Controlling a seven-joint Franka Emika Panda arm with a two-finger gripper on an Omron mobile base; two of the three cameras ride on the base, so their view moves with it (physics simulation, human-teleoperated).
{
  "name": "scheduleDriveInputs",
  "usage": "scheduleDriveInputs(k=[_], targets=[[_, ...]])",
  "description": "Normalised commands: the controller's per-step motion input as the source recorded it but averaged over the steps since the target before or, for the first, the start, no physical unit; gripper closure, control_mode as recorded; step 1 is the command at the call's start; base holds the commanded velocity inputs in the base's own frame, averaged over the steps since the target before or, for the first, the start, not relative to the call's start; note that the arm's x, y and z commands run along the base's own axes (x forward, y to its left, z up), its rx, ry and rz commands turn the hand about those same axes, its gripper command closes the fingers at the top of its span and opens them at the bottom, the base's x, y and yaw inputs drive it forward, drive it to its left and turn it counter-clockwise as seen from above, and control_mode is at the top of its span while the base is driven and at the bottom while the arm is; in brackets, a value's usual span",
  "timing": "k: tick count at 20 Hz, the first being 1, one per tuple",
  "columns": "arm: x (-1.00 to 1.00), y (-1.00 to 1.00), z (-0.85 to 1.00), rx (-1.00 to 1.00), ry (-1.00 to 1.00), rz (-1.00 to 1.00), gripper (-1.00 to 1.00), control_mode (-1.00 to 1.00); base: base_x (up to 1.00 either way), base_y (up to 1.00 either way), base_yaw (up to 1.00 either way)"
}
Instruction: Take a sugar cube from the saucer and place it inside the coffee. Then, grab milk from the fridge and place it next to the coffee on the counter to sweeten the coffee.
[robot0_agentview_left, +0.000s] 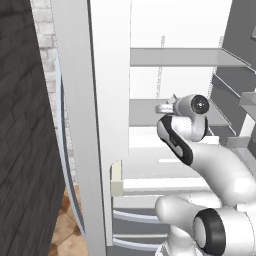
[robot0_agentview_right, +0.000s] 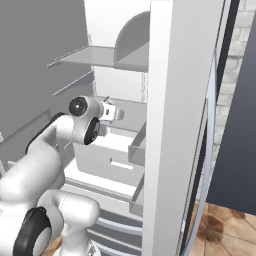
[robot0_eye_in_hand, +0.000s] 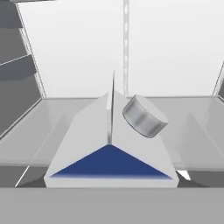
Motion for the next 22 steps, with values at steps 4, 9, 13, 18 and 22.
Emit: scheduleDriveInputs(k=[4,9,13,18,22], targets=[[-1.0,0.07,0.86,0.02,0.0,0.0,1.0,-1.0,0.0,0.0,0.0],[-1.0,0.03,0.61,0.01,0.0,0.0,1.0,-1.0,0.0,0.0,0.0],[-1.0,0.14,0.34,0.0,0.0,0.0,1.0,-1.0,0.0,0.0,0.0],[-1.0,0.14,0.02,0.0,0.0,0.0,1.0,-1.0,0.0,0.0,0.0],[-0.99,0.09,0.0,0.0,0.0,0.0,1.0,-1.0,0.0,0.0,0.0]])
